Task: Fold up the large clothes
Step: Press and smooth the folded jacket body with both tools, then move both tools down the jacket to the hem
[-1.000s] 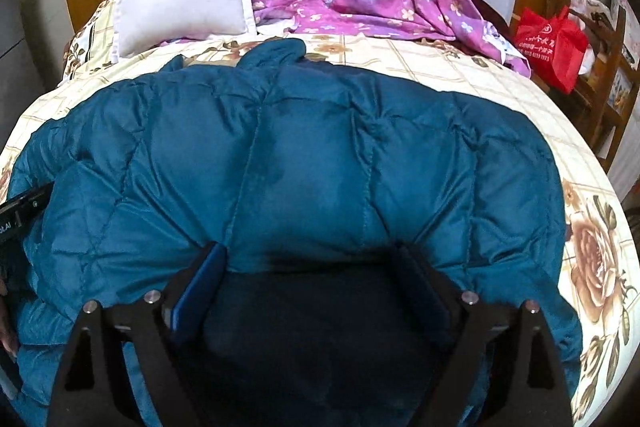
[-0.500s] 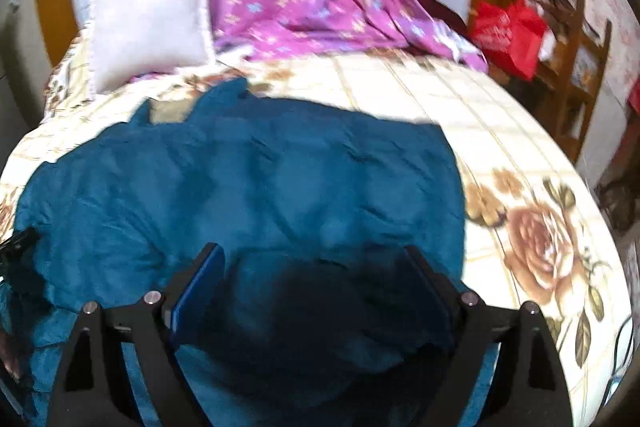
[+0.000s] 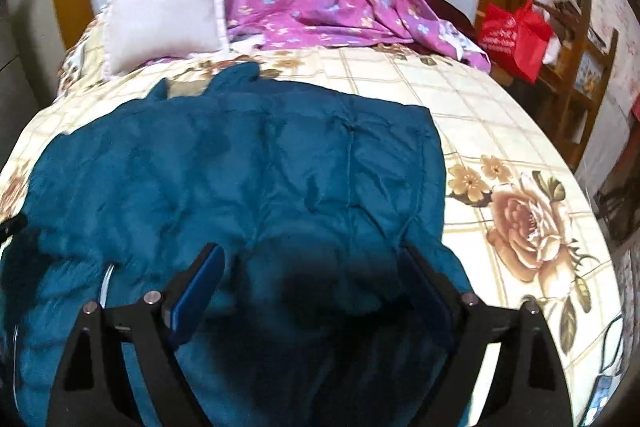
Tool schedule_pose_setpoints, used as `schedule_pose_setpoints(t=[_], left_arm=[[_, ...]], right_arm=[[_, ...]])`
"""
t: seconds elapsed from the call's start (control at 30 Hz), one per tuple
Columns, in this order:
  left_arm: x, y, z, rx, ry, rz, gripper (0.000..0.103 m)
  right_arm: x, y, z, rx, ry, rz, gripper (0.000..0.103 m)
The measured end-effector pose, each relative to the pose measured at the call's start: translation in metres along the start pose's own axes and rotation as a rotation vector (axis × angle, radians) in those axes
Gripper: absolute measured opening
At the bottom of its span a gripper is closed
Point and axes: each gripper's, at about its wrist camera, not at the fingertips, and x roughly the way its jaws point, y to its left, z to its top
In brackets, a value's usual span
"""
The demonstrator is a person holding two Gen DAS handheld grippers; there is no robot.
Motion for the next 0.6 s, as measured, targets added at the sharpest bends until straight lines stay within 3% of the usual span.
schedule_pose_setpoints(t=[0.23,0.6], left_arm=[[-0.035,0.021,-0.026,0.005,0.012,0.017,0.053],[-0.081,0.038,-0.084,0.054,0.046,0.026,0.053]], right_arm=[[-0.038,-0.011,-0.037,0.023,0.041,0.055,0.091],[-0.089,-0.031,-0.097,0.071,0.061,0.058,0.091]])
